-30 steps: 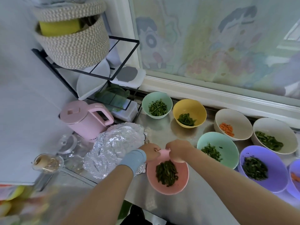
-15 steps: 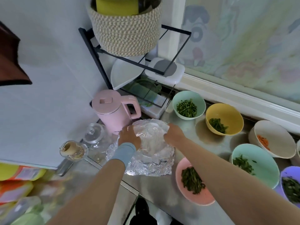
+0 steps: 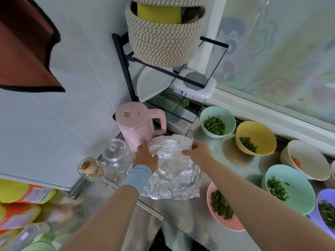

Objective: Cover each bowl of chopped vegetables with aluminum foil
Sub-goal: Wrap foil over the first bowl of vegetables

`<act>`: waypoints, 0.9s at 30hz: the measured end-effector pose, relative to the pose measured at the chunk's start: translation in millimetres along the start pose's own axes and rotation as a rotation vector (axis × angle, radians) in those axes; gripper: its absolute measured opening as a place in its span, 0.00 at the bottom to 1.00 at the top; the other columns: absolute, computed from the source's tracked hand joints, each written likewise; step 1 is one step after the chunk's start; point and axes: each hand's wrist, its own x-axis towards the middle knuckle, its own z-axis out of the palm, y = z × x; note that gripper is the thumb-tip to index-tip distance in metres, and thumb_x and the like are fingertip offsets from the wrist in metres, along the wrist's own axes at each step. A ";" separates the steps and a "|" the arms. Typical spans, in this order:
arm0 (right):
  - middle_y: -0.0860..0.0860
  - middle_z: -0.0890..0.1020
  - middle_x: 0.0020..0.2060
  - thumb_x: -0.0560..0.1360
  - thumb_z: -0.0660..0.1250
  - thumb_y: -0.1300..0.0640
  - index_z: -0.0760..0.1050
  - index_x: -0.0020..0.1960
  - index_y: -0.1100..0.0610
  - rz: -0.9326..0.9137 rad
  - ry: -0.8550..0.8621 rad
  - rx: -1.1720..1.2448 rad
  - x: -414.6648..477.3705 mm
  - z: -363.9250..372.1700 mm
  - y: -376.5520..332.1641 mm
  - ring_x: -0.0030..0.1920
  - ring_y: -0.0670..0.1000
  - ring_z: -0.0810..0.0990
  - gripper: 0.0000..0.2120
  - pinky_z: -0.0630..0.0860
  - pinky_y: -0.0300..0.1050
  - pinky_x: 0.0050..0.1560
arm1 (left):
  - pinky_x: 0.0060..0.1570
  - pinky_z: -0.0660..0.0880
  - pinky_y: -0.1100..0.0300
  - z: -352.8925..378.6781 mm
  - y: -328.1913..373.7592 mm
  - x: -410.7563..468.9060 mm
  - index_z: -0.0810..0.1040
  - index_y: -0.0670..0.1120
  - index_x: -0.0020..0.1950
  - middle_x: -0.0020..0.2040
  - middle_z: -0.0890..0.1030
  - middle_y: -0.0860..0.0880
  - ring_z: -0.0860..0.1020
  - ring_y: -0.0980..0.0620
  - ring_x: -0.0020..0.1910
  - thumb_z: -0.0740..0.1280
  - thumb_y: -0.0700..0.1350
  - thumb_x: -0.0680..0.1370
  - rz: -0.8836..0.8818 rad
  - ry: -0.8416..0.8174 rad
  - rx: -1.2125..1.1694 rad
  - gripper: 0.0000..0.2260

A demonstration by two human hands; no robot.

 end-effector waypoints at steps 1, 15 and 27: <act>0.49 0.69 0.29 0.68 0.77 0.59 0.68 0.35 0.55 -0.034 -0.035 -0.004 -3.2 -0.4 -0.5 0.29 0.48 0.66 0.17 0.65 0.39 0.30 | 0.70 0.66 0.47 -1.4 -0.5 -2.7 0.48 0.47 0.79 0.76 0.60 0.44 0.63 0.41 0.73 0.63 0.46 0.80 0.026 0.011 0.017 0.33; 0.53 0.71 0.35 0.76 0.70 0.55 0.75 0.47 0.61 -0.199 -0.046 0.175 -50.7 -34.1 -17.1 0.36 0.50 0.68 0.09 0.66 0.42 0.37 | 0.67 0.62 0.51 -48.6 41.1 -12.7 0.69 0.50 0.70 0.53 0.76 0.52 0.72 0.48 0.57 0.65 0.56 0.76 0.638 0.203 0.188 0.23; 0.50 0.80 0.52 0.76 0.70 0.53 0.76 0.64 0.55 0.001 0.138 0.317 -72.7 -140.7 57.6 0.50 0.52 0.78 0.18 0.75 0.47 0.53 | 0.55 0.68 0.60 16.3 118.1 -61.8 0.71 0.52 0.69 0.61 0.74 0.52 0.73 0.54 0.56 0.72 0.52 0.74 0.382 -0.246 -0.177 0.25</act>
